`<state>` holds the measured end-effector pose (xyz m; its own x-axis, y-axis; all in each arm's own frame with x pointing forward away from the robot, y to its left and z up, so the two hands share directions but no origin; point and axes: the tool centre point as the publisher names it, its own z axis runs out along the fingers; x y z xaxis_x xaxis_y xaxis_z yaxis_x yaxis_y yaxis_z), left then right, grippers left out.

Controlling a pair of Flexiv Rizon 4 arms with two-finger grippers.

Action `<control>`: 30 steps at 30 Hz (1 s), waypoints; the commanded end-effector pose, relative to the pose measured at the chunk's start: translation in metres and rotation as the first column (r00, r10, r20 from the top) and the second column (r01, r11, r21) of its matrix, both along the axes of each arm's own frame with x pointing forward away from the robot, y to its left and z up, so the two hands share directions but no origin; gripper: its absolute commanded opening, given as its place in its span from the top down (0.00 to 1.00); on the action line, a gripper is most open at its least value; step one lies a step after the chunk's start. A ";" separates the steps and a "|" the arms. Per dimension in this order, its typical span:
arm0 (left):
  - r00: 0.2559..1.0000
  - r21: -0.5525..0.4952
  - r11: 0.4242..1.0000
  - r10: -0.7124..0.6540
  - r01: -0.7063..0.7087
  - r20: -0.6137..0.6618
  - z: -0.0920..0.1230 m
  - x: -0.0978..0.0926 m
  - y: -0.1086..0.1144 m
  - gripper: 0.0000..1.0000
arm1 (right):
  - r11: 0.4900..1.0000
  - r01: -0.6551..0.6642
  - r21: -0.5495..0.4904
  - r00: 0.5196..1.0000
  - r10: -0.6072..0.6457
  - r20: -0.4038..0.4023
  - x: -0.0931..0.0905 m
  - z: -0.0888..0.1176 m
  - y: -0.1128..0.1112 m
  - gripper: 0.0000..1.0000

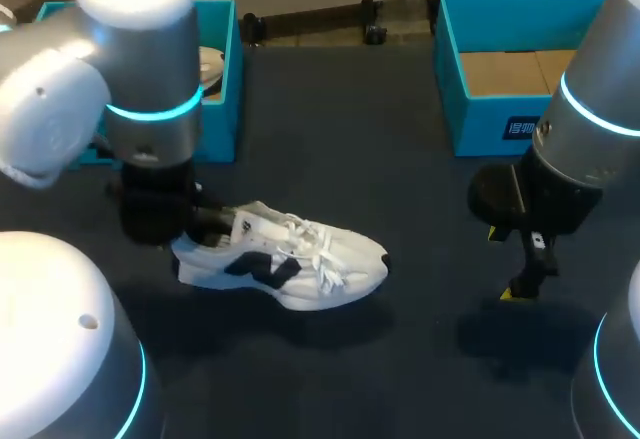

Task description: Take the shoe out of the shoebox, open the shoe tongue, remove and reinsert the insole, then place the shoe into the shoebox

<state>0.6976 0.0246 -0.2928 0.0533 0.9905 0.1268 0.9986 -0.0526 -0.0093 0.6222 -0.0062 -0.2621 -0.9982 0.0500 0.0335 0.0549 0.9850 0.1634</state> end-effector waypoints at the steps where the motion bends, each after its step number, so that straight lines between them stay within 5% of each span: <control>1: 1.000 0.001 1.000 0.000 0.000 -0.008 -0.033 0.000 -0.021 1.00 | 1.000 0.000 0.000 1.000 0.000 0.001 0.000 -0.002 0.000 0.00; 18: 1.000 0.014 1.000 -0.016 0.015 0.027 -0.077 0.001 -0.070 1.00 | 1.000 0.000 0.000 1.000 0.000 0.001 0.000 -0.002 0.000 0.00; 30: 1.000 0.017 1.000 0.019 -0.019 0.015 -0.097 0.016 -0.084 1.00 | 1.000 0.000 0.000 1.000 0.000 0.001 0.000 -0.002 0.000 0.00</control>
<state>0.7065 -0.0517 -0.3835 0.0335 0.9901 0.1361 0.9992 -0.0361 0.0164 0.6222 -0.0062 -0.2621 -0.9982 0.0500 0.0335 0.0548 0.9850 0.1634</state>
